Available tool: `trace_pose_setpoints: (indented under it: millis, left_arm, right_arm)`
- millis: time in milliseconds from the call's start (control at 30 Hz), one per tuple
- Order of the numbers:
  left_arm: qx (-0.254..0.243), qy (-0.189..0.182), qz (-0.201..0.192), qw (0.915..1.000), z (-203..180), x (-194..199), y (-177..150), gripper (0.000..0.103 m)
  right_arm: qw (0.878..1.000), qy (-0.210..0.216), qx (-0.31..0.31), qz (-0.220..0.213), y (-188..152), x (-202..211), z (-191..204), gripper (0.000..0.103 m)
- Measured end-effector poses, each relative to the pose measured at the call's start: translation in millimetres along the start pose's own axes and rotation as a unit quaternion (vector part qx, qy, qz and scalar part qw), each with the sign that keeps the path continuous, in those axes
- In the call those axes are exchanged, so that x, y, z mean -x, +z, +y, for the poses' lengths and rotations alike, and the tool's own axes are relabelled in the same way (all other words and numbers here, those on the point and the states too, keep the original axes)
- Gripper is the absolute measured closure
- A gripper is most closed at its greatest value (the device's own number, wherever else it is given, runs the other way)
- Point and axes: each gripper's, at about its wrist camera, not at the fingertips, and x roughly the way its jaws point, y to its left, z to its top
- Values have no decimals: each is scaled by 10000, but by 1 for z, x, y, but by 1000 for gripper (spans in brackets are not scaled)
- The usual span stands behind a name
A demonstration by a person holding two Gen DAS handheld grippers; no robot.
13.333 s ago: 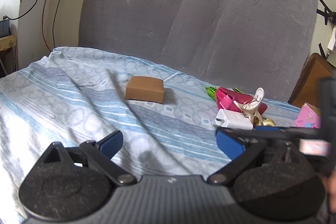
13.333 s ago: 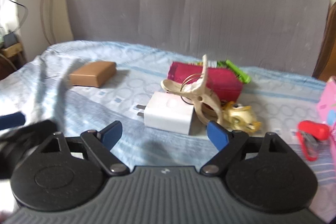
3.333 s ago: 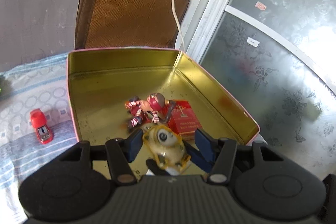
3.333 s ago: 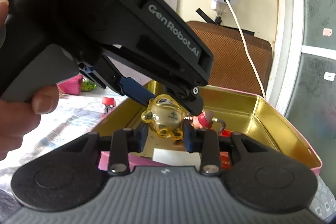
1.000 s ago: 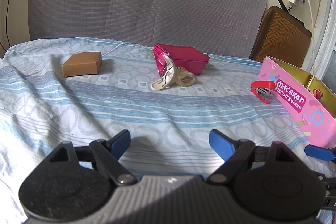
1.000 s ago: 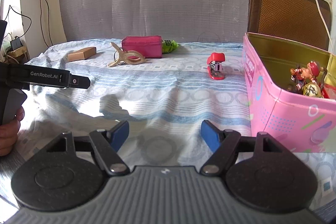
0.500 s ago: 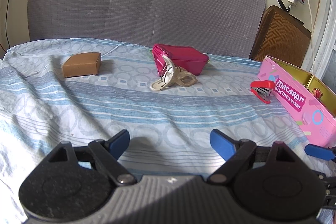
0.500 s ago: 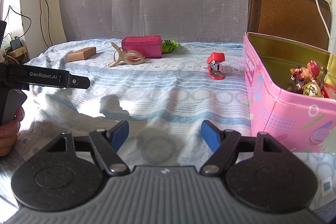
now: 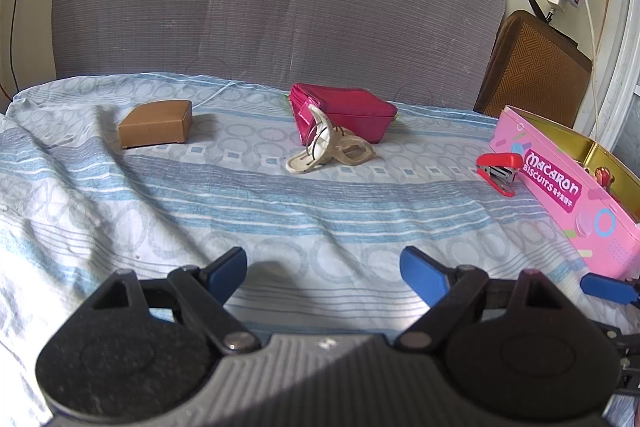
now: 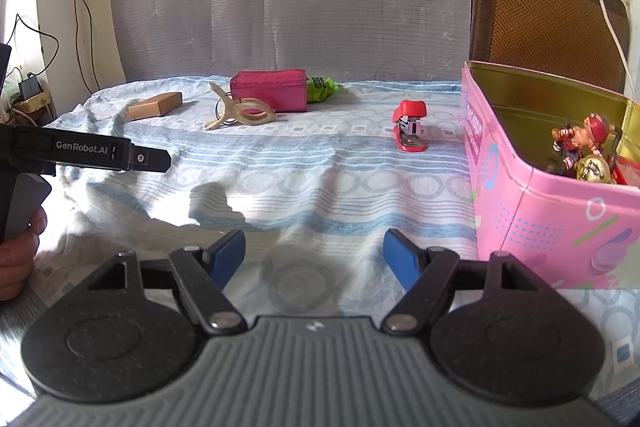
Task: Organize rigid objects
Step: 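Move the right tool to the beige clip and close on it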
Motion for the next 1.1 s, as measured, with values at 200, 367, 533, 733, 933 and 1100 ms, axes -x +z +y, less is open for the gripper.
trace_pose_setpoints:
  millis: [200, 367, 533, 733, 933, 1100]
  left_arm:
    - [177, 151, -287, 9993, 6, 8, 0, 17]
    - [597, 356, -467, 9965, 21, 12, 3, 16]
    - [1059, 661, -696, 9897, 38, 15, 5, 16]
    - [1106, 730, -728, 9885, 43, 14, 7, 15]
    - [1047, 665, -739, 9895, 42, 14, 7, 11]
    - [1076, 616, -713, 9897, 42, 15, 6, 11]
  right_arm:
    - [9992, 101, 388, -68, 17, -13, 16, 25]
    - [9951, 353, 871, -314, 51, -43, 41, 27]
    - [9926, 504, 1062, -312, 86, -100, 69, 30]
    - [9907, 453, 1269, -204, 111, -158, 101, 37]
    - [9920, 239, 1202, -306, 116, -160, 100, 93]
    - [9959, 197, 799, -367, 97, -117, 70, 96]
